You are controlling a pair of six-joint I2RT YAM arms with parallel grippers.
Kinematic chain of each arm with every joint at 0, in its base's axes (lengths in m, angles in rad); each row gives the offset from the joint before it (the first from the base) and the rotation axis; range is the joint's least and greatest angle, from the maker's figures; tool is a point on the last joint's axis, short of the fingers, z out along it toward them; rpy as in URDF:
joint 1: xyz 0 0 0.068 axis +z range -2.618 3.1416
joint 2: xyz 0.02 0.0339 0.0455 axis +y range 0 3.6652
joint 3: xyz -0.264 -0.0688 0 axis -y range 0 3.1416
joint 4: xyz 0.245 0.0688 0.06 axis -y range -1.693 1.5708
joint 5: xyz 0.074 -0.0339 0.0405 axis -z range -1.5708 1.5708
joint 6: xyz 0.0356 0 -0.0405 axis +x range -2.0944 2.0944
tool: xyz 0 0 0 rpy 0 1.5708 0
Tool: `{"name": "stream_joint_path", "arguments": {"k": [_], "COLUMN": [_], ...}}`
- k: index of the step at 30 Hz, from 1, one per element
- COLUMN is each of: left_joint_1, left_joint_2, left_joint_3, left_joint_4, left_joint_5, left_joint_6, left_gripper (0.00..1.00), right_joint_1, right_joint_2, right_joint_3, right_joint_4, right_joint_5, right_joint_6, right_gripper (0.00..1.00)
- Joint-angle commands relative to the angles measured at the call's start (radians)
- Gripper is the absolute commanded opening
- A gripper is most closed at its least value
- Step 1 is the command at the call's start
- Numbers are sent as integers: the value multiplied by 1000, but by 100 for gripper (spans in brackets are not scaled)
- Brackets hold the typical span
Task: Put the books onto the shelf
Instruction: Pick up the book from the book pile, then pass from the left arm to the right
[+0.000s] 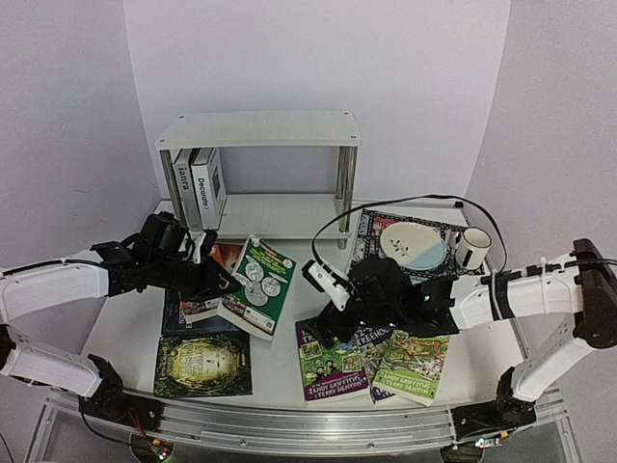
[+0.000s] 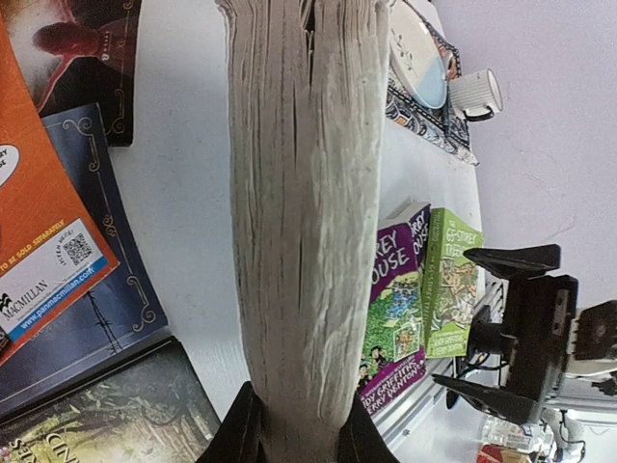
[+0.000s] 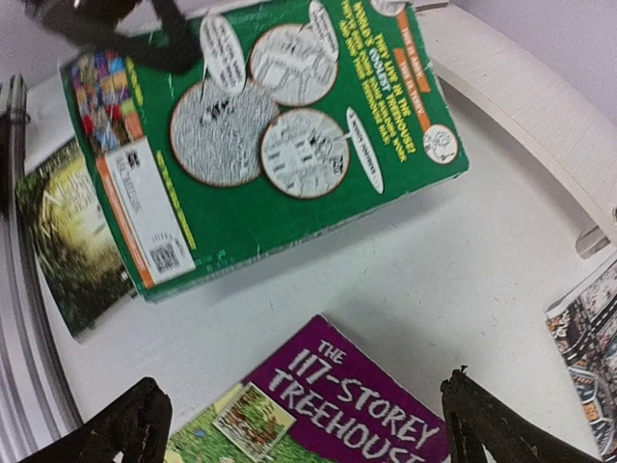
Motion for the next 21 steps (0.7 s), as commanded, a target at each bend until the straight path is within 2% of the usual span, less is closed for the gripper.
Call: {"name": "stream_joint_path", "arguments": {"k": [1,6,10,14,16,21], "left_joint_1": [1,1,1,1,1,1], "left_joint_2": [-42,-9,6,27,36,41], "left_joint_3": [87,119,150,180,191,213], "left_joint_4": [85,97,106,125,140,157], "left_joint_5": [118,254,338,405,435,458], "left_joint_6": [-37,-38,-30,-32,-38,-39], "left_gripper": [0,0,0,0,0,0], "right_joint_1": [6,9,16,38,49,73], "right_joint_2": [-138,-245,-295,-323,-318,-284], "right_joint_3": [-112,-202,-202,-244,-246,-205], "right_joint_4": [93,168,173,266,318,318], "right_joint_5": [-12,-43,-37,-86,-69,-26], "right_joint_6": [-366,-672,-833,-1032,-1097,-1224], "right_gripper": [98,98,98,98,98,98]}}
